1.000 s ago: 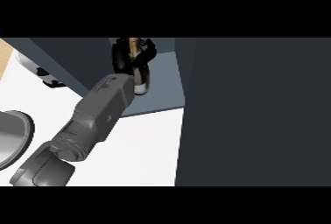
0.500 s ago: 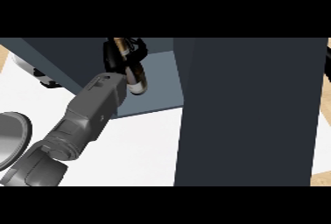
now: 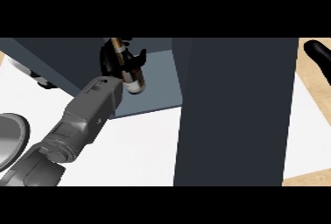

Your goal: Pick up the wine, place it into the cabinet and close the cabinet

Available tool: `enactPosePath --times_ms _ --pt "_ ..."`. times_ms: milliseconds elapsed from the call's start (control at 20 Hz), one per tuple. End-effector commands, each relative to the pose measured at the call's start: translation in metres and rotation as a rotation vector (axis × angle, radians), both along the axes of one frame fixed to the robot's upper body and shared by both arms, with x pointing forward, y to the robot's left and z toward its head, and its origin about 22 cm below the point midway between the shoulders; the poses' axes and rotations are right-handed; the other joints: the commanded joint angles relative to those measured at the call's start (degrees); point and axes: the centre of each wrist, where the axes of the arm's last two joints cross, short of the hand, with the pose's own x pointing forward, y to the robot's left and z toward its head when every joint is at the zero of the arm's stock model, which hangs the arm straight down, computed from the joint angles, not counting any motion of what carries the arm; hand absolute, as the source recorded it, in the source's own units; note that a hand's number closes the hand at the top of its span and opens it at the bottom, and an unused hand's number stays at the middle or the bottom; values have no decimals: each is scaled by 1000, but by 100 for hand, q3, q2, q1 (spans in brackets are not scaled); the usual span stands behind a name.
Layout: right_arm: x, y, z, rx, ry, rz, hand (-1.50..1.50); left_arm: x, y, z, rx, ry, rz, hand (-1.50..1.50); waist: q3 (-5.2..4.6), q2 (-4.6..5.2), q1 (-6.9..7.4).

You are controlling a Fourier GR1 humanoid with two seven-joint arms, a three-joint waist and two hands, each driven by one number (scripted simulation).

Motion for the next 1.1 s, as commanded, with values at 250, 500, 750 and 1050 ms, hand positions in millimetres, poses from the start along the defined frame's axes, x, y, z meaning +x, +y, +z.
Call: enactPosePath --times_ms 250,500,750,1050 --pt "-1 0 0 2 9 9 -150 -9 27 -21 0 117 31 -150 -46 30 87" --pt "-6 0 1 -15 5 24 -150 -11 46 -23 46 102 10 -150 -50 -1 130" --pt "-6 -1 1 13 -3 1 -150 -9 47 -20 59 100 -132 -150 -44 -87 275" --pt "-5 0 -2 11 23 -19 -150 2 16 5 -121 -25 -407 -150 -46 -184 486"
